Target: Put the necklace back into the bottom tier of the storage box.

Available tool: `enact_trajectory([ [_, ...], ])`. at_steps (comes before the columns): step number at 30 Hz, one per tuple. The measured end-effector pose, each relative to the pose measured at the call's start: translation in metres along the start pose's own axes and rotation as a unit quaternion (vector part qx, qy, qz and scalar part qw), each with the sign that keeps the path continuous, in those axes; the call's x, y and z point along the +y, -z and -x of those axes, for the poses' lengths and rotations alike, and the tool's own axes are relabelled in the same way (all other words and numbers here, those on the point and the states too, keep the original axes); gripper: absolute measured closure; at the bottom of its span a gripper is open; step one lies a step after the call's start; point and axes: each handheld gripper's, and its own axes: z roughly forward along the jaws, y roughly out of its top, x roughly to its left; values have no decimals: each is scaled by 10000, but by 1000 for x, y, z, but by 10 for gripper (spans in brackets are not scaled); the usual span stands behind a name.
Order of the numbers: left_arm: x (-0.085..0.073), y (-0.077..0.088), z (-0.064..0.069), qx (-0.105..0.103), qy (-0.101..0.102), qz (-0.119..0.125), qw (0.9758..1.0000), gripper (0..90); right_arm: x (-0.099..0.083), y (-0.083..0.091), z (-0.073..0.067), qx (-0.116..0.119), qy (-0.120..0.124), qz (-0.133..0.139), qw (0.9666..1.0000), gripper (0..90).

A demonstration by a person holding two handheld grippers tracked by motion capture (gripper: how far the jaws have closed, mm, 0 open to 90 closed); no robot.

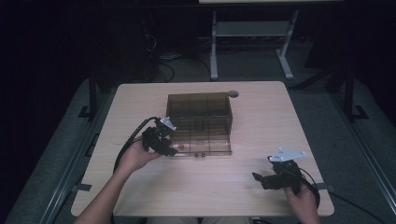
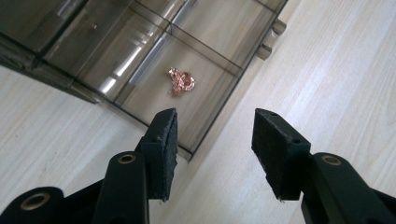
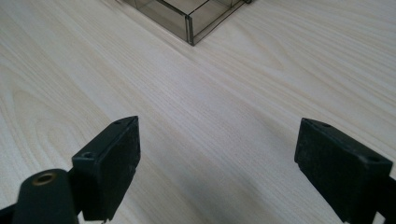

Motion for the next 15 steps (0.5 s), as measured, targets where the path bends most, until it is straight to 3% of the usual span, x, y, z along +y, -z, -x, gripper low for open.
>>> enact_trajectory([
  [15,-13,9,7,27,-19,98,9999,468,0,-1,-1,-11,15,-27,10000,137],
])
